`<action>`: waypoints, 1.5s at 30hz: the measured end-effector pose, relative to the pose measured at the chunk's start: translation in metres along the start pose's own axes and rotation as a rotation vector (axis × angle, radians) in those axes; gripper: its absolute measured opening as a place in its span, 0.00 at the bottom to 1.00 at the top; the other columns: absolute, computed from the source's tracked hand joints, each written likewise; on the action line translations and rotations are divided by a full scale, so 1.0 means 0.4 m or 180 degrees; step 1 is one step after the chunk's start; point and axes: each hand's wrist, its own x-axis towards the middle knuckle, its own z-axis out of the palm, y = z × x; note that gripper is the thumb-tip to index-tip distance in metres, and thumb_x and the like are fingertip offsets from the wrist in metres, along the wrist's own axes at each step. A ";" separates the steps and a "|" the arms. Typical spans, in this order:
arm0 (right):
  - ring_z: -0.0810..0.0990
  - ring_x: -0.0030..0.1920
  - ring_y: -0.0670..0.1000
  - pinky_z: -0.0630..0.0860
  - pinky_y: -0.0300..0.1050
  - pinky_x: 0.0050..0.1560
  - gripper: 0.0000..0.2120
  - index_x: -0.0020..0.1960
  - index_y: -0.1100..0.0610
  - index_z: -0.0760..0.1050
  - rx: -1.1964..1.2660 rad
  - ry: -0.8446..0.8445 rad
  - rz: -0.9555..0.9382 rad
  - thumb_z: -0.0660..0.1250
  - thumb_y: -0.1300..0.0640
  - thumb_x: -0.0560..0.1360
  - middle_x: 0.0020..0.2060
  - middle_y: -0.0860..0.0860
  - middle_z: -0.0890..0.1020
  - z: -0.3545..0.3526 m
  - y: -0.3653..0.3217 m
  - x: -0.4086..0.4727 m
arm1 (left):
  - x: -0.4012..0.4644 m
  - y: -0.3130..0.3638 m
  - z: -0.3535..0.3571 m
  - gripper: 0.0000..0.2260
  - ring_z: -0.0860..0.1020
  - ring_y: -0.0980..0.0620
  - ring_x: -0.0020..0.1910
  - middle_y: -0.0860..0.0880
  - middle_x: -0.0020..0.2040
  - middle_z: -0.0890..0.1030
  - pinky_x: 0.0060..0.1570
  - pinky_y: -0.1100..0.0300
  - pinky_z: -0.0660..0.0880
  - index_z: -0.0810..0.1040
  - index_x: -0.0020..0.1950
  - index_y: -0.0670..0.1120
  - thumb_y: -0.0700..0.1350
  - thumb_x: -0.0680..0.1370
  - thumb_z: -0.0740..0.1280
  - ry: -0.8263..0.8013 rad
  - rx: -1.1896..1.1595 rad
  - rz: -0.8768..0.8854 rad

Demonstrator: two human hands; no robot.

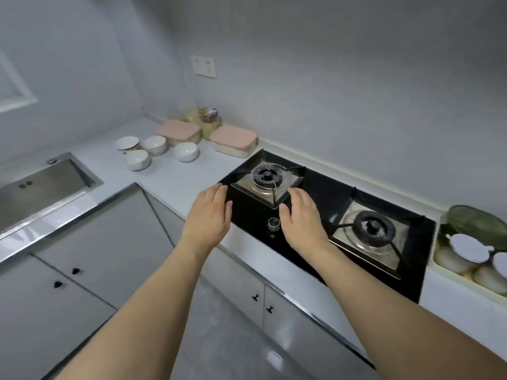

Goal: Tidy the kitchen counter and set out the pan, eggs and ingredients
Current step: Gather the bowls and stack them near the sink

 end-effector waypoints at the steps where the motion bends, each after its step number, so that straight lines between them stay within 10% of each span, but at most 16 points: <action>1: 0.56 0.75 0.50 0.54 0.49 0.75 0.24 0.75 0.58 0.57 0.0037 -0.0080 -0.0044 0.53 0.52 0.82 0.74 0.52 0.60 0.045 -0.047 0.017 | -0.003 -0.064 -0.022 0.18 0.71 0.41 0.64 0.41 0.66 0.74 0.67 0.51 0.66 0.70 0.69 0.38 0.45 0.82 0.59 -0.0008 0.0032 -0.0060; 16: 0.59 0.73 0.51 0.55 0.47 0.74 0.23 0.75 0.60 0.58 0.0102 -0.0571 -0.0424 0.54 0.54 0.81 0.73 0.53 0.63 0.445 -0.487 0.230 | -0.014 -0.668 -0.181 0.17 0.72 0.38 0.63 0.37 0.64 0.74 0.65 0.48 0.67 0.71 0.66 0.35 0.42 0.80 0.58 0.0140 0.0007 -0.0779; 45: 0.63 0.70 0.55 0.59 0.46 0.70 0.22 0.72 0.62 0.61 0.0411 -0.0807 -0.0029 0.56 0.58 0.80 0.71 0.57 0.66 0.861 -0.637 1.038 | 0.621 -1.257 -0.028 0.20 0.68 0.39 0.68 0.40 0.69 0.70 0.69 0.49 0.64 0.67 0.70 0.36 0.42 0.81 0.61 0.0048 0.0088 -0.1339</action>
